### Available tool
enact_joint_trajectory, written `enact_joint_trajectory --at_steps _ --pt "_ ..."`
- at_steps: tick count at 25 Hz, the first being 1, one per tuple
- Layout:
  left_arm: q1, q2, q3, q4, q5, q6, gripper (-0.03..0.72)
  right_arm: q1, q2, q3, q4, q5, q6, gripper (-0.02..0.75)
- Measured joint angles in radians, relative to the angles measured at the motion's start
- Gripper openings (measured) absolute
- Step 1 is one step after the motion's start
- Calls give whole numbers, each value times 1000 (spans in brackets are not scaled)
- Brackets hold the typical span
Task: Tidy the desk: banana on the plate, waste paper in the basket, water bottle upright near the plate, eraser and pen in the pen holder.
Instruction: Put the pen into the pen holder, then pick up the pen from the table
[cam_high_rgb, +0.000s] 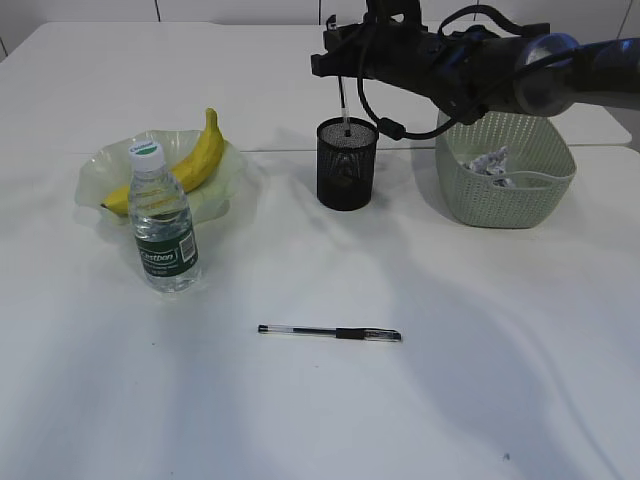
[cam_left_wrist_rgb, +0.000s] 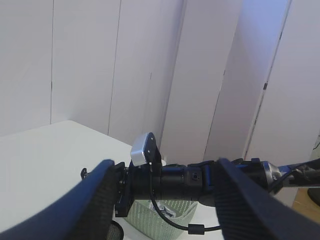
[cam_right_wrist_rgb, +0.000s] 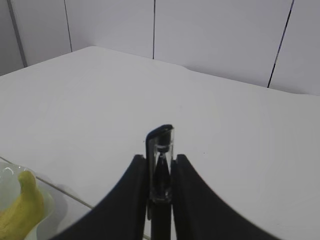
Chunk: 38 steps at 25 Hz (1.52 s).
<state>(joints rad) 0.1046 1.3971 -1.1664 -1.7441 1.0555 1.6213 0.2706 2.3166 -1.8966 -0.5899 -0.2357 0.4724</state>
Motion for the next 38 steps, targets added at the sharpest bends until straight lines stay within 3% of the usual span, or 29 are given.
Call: enact_joint_trajectory --at_steps 30,38 --pt "0 0 0 0 -8 0 433 0 -11 0 -13 0 0 190" --pt "0 0 0 0 -79 0 433 0 -133 0 -24 169 0 190"
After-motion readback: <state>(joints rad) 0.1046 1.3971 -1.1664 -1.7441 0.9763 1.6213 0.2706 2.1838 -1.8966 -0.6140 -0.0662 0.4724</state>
